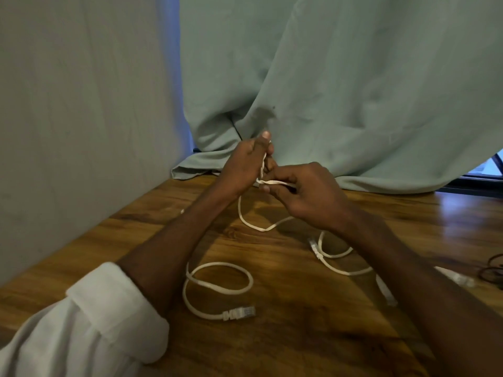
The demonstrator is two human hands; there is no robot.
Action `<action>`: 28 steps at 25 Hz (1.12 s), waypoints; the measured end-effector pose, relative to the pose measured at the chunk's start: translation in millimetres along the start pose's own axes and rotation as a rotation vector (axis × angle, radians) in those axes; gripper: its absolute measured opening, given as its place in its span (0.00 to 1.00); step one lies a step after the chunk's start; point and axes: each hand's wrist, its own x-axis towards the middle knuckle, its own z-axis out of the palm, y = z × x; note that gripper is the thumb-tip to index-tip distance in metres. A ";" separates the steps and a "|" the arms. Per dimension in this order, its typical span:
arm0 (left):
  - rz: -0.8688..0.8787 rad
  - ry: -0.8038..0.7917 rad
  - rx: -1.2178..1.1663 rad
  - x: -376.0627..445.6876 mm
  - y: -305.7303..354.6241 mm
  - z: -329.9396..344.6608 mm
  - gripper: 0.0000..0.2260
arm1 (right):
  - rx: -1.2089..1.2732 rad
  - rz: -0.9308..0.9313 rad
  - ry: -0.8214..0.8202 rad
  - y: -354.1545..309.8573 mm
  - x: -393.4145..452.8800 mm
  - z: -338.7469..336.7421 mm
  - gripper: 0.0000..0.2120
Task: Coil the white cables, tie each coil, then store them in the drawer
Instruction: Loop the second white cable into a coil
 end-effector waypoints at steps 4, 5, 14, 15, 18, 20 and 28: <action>0.035 -0.175 0.062 -6.5 4.6 0.3 0.25 | 0.245 0.121 0.225 20.1 4.4 -16.5 0.07; 0.027 -0.216 0.052 -8.3 7.9 3.9 0.25 | 0.303 0.126 0.247 24.9 5.0 -20.5 0.06; -0.048 -0.368 -0.268 -14.6 21.4 11.2 0.22 | 0.399 0.244 0.419 48.5 3.2 -28.8 0.06; -0.079 -0.390 -0.363 -13.1 21.3 12.2 0.21 | 0.367 0.239 0.421 49.2 2.9 -28.0 0.07; -0.143 -0.457 -0.468 -11.5 22.0 9.5 0.21 | 0.232 0.226 0.447 48.9 1.4 -28.5 0.10; -0.113 -0.503 -0.322 -14.3 22.2 10.0 0.22 | 0.133 0.227 0.502 46.2 1.8 -35.1 0.11; -0.154 -0.516 -0.495 -10.6 25.2 16.7 0.22 | -0.411 0.220 0.448 39.6 -0.2 -56.4 0.11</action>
